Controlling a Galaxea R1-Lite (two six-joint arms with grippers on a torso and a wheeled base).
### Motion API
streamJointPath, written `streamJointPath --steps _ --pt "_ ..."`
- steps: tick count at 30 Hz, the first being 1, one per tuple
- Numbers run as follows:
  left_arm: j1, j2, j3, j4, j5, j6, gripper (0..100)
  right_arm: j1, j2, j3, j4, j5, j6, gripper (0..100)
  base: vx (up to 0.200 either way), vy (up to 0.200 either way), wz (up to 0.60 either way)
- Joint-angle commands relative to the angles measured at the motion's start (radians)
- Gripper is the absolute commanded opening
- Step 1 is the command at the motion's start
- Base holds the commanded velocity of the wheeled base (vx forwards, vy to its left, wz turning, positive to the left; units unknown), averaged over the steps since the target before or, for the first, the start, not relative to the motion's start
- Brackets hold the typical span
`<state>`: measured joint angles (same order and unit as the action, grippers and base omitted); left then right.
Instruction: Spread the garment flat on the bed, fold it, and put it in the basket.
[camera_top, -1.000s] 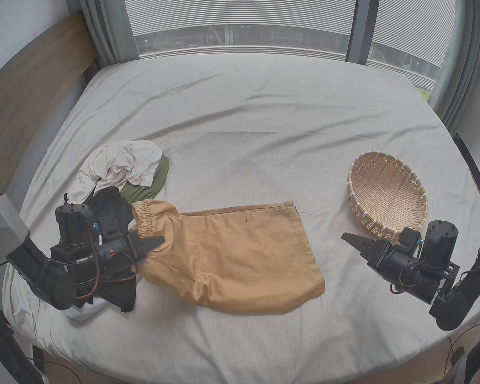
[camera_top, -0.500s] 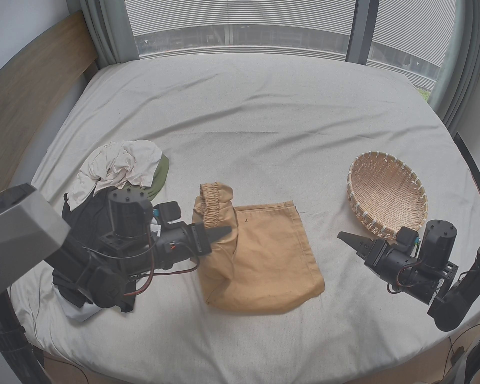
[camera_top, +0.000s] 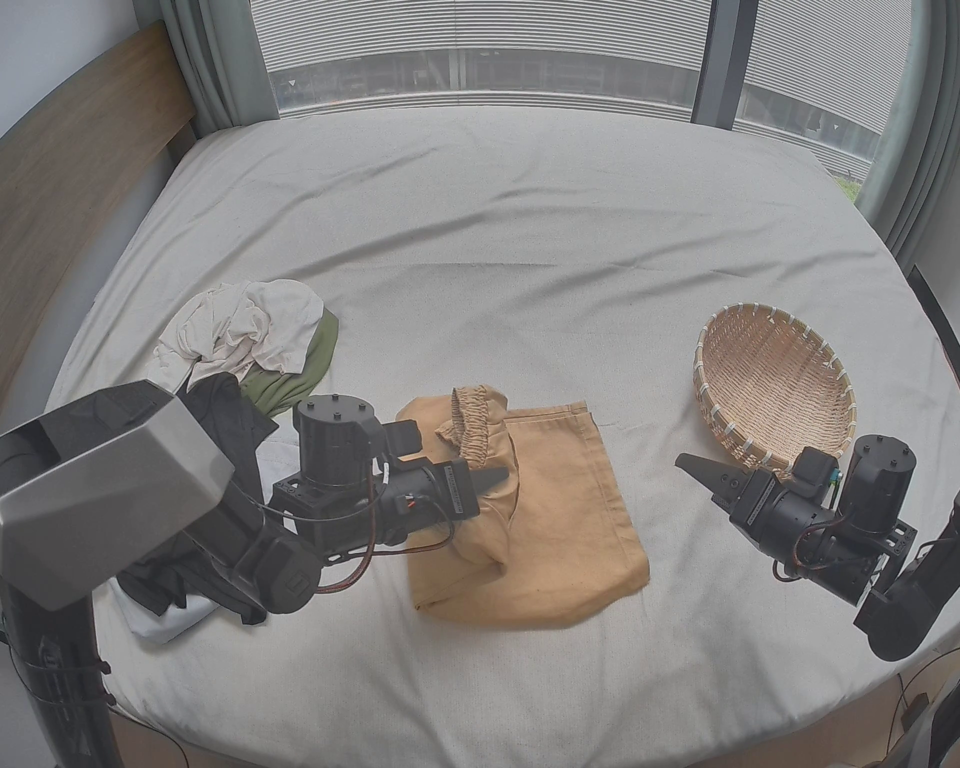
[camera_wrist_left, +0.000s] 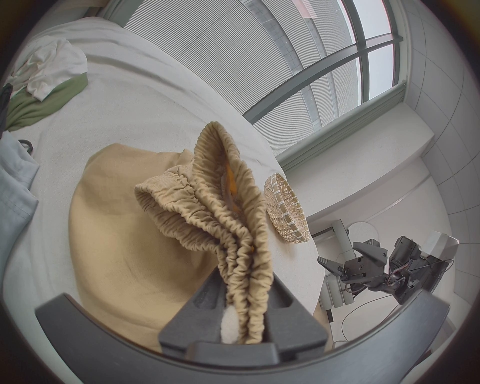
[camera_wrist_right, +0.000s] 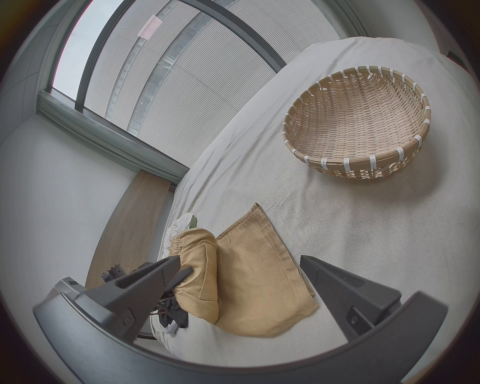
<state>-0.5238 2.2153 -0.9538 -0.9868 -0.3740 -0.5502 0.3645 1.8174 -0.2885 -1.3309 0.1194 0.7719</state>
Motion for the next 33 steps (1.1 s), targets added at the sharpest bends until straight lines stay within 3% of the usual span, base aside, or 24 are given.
streamJointPath --steps 1,9,10,23,33 --pt "-0.012 0.021 -0.025 0.008 0.0 0.0 0 0.001 0.003 -0.001 -0.001 0.0 0.001 100 0.0 0.0 0.0" --pt "-0.018 0.032 -0.056 0.025 0.006 -0.002 0 0.001 0.003 -0.008 0.001 0.0 0.0 100 0.0 0.0 0.0" --pt "-0.018 0.032 -0.057 0.025 0.006 0.0 100 0.001 0.003 -0.008 0.001 0.0 0.001 100 0.0 0.0 0.0" --pt "-0.062 0.03 -0.054 0.034 0.061 -0.002 100 0.001 0.059 -0.006 -0.001 0.0 0.003 100 0.0 0.0 0.0" --pt "-0.001 -0.08 0.202 -0.076 0.076 0.0 100 0.039 0.207 -0.023 -0.059 0.0 -0.002 100 0.0 0.0 0.0"
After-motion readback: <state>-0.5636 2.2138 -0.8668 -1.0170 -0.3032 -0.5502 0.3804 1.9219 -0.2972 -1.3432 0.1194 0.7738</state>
